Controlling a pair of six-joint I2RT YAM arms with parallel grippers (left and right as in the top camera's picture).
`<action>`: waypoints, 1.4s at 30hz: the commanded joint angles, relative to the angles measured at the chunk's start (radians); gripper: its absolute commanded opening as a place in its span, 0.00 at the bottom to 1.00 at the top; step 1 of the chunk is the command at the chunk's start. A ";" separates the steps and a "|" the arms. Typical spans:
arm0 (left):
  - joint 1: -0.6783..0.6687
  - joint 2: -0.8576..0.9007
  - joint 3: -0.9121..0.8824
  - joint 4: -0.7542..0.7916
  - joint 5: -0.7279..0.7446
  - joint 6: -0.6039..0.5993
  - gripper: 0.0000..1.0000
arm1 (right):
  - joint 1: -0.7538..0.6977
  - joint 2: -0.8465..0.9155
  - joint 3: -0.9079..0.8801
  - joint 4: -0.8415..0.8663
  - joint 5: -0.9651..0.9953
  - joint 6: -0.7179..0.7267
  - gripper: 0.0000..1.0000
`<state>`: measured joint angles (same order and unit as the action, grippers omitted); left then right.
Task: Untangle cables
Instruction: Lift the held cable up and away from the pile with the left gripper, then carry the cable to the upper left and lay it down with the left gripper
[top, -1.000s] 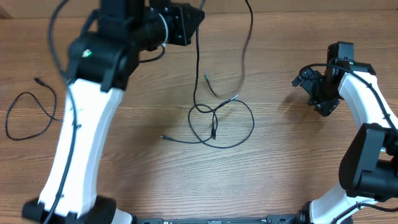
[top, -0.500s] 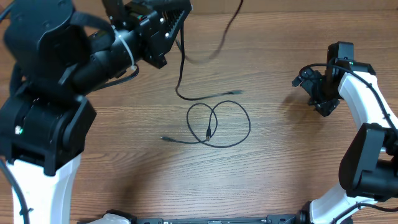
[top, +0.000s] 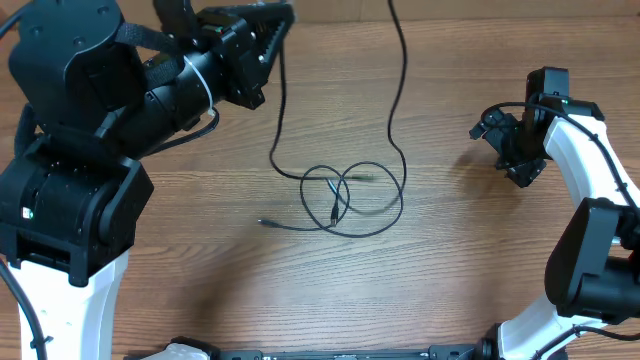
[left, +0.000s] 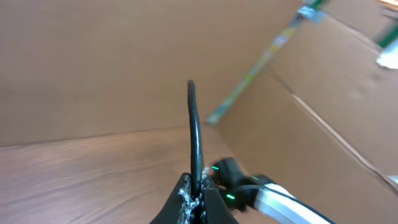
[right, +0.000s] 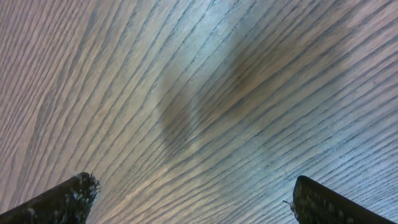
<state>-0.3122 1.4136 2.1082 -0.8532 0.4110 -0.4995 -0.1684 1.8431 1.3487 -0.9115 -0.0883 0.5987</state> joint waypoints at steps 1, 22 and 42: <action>0.005 0.005 0.015 -0.026 -0.294 -0.013 0.04 | -0.001 -0.008 -0.001 0.003 0.013 0.000 1.00; 0.210 0.299 0.014 -0.209 -1.037 -0.036 0.04 | -0.001 -0.008 -0.001 0.003 0.013 0.000 1.00; 0.658 0.566 0.012 -0.571 -0.623 -0.155 0.04 | -0.001 -0.008 -0.001 0.003 0.013 0.000 1.00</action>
<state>0.3168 1.9415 2.1082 -1.4002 -0.2951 -0.6308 -0.1684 1.8431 1.3487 -0.9119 -0.0879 0.5987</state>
